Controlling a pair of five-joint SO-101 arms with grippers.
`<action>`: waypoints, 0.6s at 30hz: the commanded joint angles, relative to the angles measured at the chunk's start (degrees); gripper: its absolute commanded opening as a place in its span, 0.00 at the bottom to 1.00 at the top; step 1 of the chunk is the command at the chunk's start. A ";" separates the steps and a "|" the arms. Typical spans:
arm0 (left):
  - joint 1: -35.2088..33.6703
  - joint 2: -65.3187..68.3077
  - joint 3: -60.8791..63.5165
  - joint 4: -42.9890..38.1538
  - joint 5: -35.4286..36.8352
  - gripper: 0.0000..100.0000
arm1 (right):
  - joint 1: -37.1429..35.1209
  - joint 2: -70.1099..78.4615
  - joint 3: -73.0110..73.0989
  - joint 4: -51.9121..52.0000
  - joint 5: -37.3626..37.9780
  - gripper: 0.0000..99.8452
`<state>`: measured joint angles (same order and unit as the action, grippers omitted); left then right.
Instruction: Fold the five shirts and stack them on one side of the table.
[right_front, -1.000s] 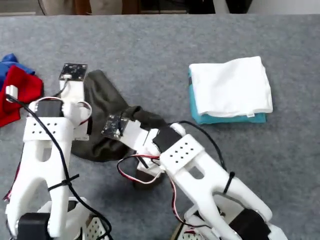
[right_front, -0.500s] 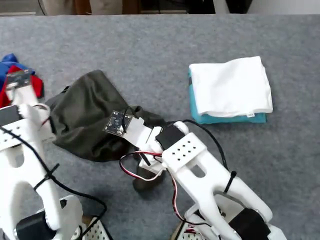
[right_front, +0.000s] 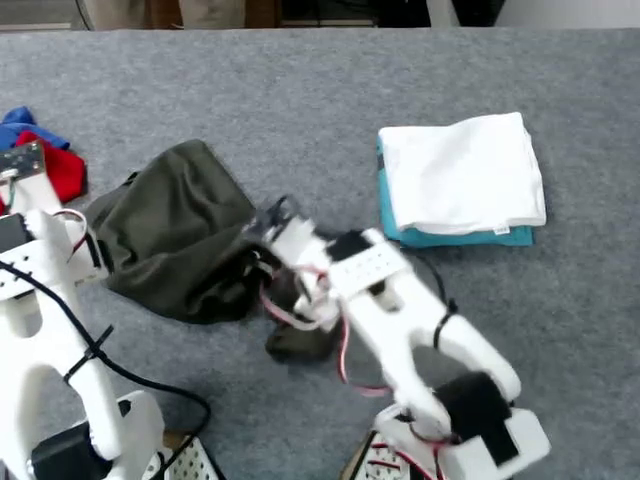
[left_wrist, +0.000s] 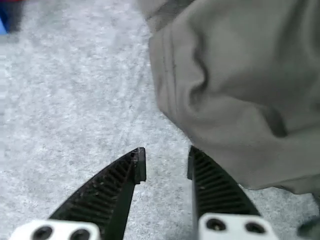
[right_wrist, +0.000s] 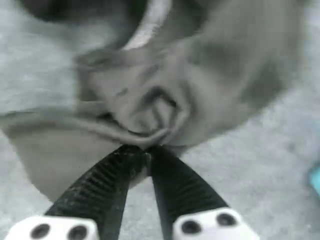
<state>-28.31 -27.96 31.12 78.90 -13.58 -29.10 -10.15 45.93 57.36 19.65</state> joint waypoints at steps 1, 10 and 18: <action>4.84 -1.27 -0.53 0.00 3.16 0.17 | 7.34 1.63 -6.90 -0.97 -0.26 0.00; 32.70 -1.27 10.64 -5.98 10.64 0.18 | 12.70 2.24 -10.86 -8.26 3.34 0.00; 44.31 -1.19 17.76 -14.33 11.34 0.18 | 15.52 2.07 0.48 -28.92 0.00 0.00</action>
<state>13.63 -27.96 48.26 65.63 -2.77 -15.12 -7.60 43.38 35.82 22.11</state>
